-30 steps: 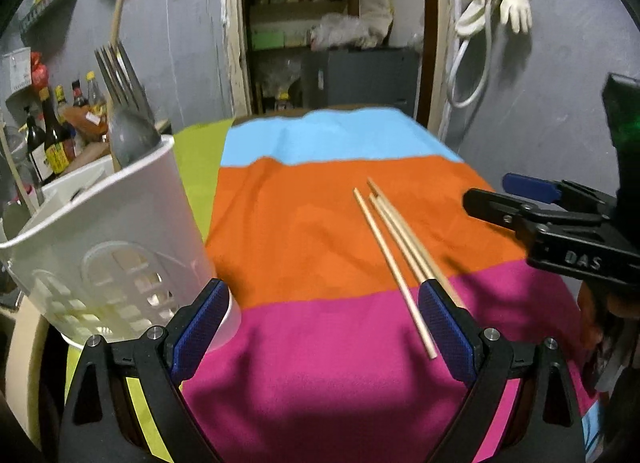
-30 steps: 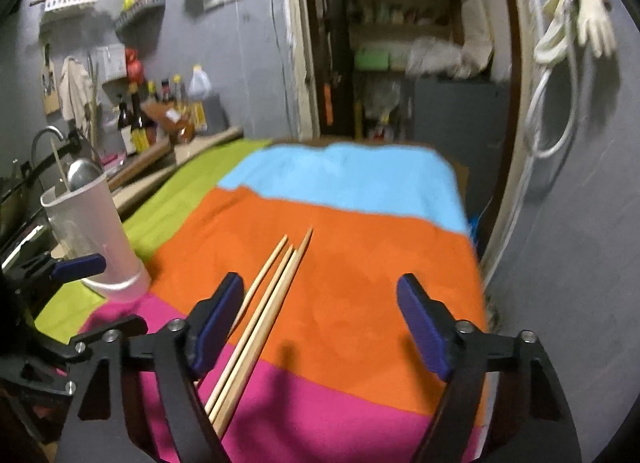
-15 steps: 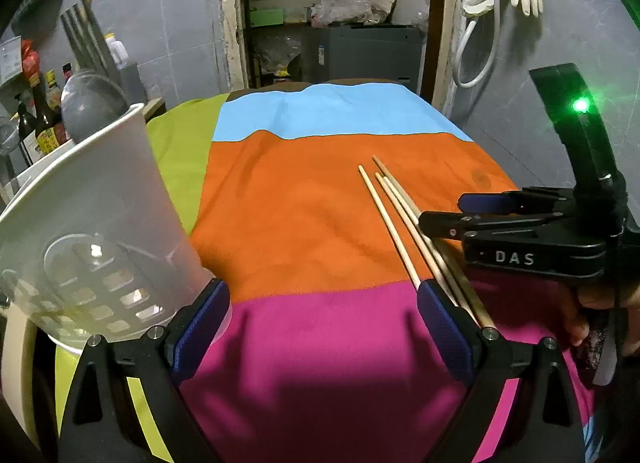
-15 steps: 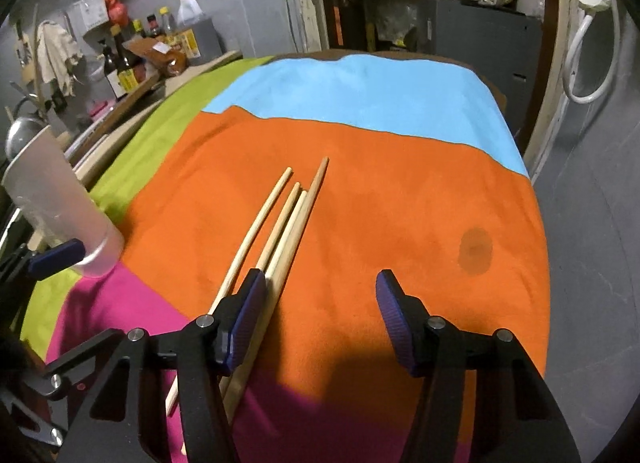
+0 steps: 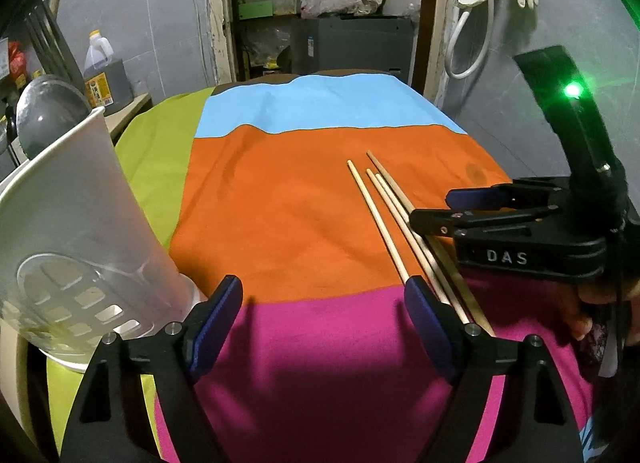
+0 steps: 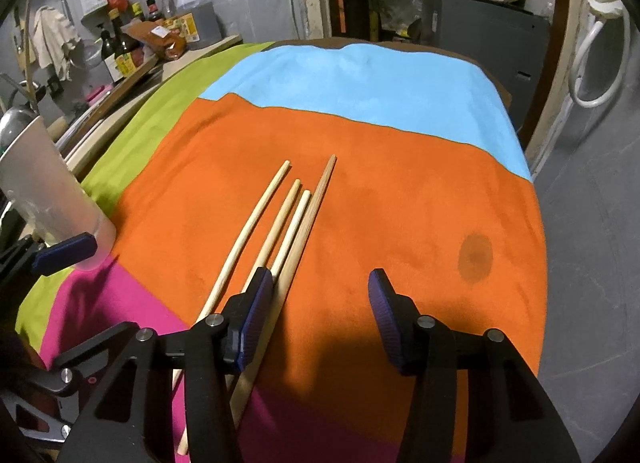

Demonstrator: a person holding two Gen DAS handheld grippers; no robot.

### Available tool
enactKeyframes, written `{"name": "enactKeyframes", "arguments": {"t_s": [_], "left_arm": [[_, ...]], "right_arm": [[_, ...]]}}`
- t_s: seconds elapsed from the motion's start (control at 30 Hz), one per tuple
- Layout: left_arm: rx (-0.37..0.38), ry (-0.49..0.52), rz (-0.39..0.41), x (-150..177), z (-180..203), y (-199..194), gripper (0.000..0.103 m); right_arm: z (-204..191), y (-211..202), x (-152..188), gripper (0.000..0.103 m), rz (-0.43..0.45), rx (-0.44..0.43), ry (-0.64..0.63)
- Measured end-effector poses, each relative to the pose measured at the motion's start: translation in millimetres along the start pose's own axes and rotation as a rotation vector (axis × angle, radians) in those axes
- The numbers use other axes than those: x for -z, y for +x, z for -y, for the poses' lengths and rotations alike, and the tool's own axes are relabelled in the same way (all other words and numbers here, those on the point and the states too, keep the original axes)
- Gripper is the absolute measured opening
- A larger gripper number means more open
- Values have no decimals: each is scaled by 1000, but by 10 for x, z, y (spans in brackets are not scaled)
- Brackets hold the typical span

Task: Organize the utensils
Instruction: 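Grasp one chopstick with the right tool while the left tool grasps another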

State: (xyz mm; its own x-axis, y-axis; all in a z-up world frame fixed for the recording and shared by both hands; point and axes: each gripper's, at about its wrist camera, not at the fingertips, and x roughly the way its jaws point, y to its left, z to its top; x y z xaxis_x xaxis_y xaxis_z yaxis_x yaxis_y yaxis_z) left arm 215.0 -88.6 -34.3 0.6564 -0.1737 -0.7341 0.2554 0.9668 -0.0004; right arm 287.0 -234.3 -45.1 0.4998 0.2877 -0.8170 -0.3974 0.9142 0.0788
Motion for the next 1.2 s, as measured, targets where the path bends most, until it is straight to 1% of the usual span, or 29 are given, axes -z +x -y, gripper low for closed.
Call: {"name": "enactKeyframes", "arguments": {"t_s": [0.13,0.2,0.3,0.37,0.47,0.53,0.7,0.8,0.87,0.93,0.97,1.13,1.2], "left_arm": [[4,-2,-8,-4,11,5,78],[6,3,-10,1,24,1,78],[11,9,-7,-12,34,0,76],[21,9,-11,-38,47,23,73],[45,11,-26,-86,68,80,66],[63,11,-38,-117,82,132,64],[106,1,-89,-228,111,311,52],[128,-15,-124,-328,105,441,43],[134,-34,-150,-389,82,522,34],[141,-52,-174,-448,51,600,29],[141,-60,-182,-473,36,625,27],[154,-81,-222,-576,32,692,25],[150,-81,-236,-608,30,707,19]], "right_arm": [[22,74,-94,47,-6,10,9],[104,109,-134,38,-14,8,40],[161,88,-109,31,-16,-10,45],[172,45,-76,23,-18,-8,32],[203,-7,-26,15,-20,-10,18],[241,-41,1,12,-19,-19,22],[361,-94,75,12,-11,-65,67],[402,-83,87,12,-8,-93,102],[418,-67,77,12,-10,-105,125],[433,-44,62,12,-16,-121,150],[448,-30,51,12,-18,-130,167],[486,50,-30,13,-29,-159,252],[487,75,-59,12,-35,-160,270]]}}
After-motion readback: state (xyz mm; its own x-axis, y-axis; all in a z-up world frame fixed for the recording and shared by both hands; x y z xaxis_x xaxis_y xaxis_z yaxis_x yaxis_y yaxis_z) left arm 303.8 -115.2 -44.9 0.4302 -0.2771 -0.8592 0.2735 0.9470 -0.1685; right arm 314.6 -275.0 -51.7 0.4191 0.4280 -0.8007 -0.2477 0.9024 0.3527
